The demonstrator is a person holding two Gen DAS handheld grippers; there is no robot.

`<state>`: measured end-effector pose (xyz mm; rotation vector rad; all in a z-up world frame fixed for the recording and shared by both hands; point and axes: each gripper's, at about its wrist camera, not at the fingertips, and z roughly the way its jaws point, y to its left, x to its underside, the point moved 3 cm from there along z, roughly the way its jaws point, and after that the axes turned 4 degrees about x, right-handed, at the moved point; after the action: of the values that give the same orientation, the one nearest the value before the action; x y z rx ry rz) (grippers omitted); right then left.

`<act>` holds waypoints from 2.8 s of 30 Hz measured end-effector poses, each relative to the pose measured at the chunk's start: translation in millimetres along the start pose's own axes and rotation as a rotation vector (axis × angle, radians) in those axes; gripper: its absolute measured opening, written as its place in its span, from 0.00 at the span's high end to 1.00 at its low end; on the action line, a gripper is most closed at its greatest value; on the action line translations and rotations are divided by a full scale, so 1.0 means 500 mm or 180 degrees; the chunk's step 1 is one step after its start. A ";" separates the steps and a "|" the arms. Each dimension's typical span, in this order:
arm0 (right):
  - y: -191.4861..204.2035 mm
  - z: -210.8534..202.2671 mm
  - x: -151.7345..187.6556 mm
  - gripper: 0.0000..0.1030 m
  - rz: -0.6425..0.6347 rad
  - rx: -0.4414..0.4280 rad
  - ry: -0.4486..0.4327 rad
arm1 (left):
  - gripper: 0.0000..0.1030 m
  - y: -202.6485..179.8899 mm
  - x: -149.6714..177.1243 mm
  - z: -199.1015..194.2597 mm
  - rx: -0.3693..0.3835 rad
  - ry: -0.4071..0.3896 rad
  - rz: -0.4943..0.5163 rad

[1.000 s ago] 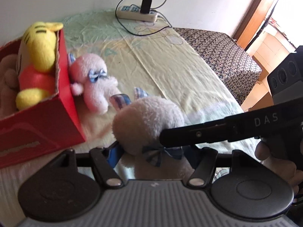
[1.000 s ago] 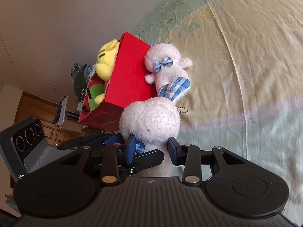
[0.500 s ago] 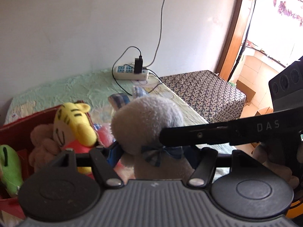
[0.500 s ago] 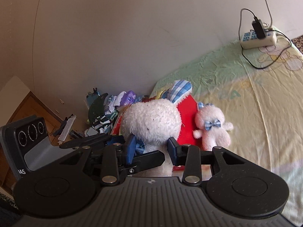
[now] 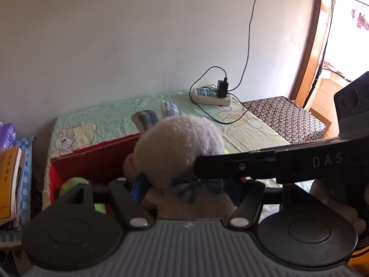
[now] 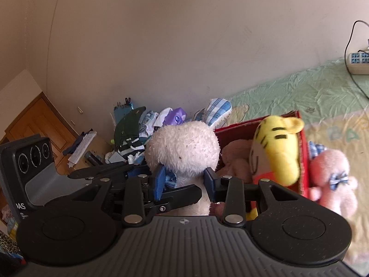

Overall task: Organize objects
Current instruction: 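Lift the white bunny plush and carry it over the red box, then lower the white bunny plush into the red box with the right gripper, then open the right gripper and raise it out of the red box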

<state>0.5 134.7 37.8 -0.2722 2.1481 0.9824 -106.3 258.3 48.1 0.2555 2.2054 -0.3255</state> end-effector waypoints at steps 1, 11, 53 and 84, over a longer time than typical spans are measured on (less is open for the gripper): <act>0.004 0.017 0.002 0.62 -0.0012 0.0021 0.0020 | 0.34 0.016 0.007 0.004 -0.0005 0.0022 -0.0024; 0.020 0.136 0.016 0.66 -0.0210 0.0312 0.0309 | 0.34 0.137 0.054 0.066 0.0004 0.0202 -0.0241; -0.032 0.207 0.074 0.57 0.0433 0.0800 0.0331 | 0.12 0.135 0.078 0.128 -0.0579 0.0797 0.0029; -0.022 0.163 0.077 0.77 0.0259 0.1093 0.0225 | 0.06 0.134 0.072 0.127 -0.0653 0.0890 -0.0101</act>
<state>23.1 190.2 -30.4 -0.0532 2.3628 0.6386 -61.2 303.7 -27.6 0.1609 2.4993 -0.0814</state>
